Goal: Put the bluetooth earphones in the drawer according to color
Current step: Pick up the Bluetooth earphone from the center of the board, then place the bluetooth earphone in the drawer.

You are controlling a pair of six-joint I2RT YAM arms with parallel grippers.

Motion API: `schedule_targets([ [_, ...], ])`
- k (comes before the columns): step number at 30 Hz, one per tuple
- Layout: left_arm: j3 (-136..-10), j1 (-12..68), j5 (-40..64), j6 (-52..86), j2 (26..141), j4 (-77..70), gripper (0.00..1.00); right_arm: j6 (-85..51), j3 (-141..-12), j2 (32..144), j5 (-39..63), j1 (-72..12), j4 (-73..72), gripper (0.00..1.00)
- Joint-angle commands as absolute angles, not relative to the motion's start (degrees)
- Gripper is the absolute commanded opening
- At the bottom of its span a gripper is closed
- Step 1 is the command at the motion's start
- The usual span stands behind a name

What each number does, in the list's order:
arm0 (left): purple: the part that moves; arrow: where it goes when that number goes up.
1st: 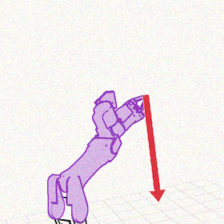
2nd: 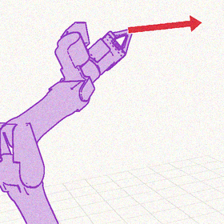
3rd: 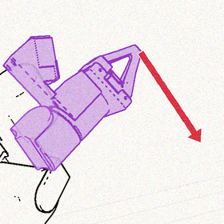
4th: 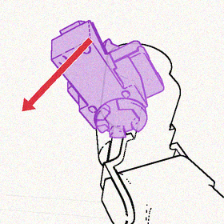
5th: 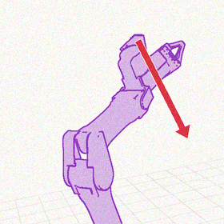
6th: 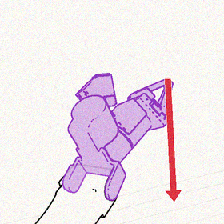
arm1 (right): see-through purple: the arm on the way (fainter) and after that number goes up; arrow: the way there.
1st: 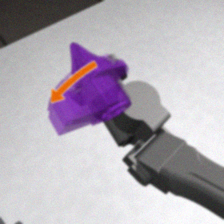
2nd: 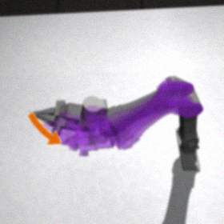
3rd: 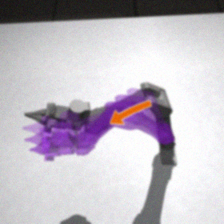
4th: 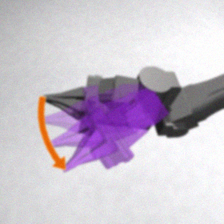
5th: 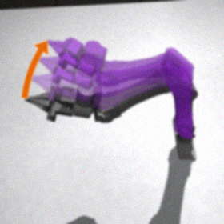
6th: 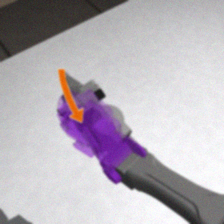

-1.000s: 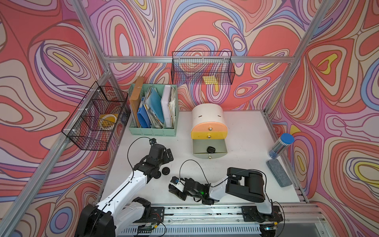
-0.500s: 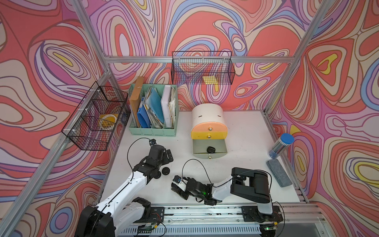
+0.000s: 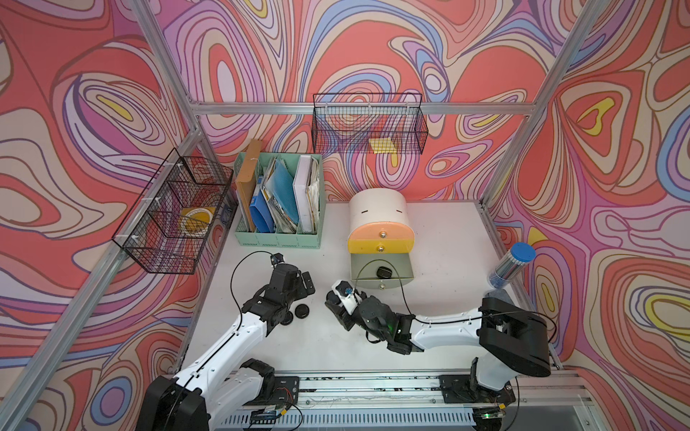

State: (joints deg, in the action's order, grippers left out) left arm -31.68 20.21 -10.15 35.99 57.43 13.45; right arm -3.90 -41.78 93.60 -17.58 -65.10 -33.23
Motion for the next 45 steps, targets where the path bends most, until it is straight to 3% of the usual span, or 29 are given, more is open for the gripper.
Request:
schedule_targets([
  [1,-31.03,19.8,-9.31,36.21,56.71,12.13,0.99,-5.76,-43.3,91.41,-20.48,-62.02,-25.51,0.36],
  [24,-31.02,19.79,-11.29,37.17,56.36,13.35,0.99,-13.92,-45.09,85.67,-24.07,-41.92,-8.31,0.44],
  [30,-31.35,19.8,-13.16,38.08,56.38,14.72,0.99,-14.93,-45.87,85.44,-23.48,-40.78,-6.3,0.67],
  [45,-32.43,19.56,-17.64,50.66,53.82,29.09,0.96,-18.09,-43.07,71.98,-17.49,-40.75,0.79,0.89],
])
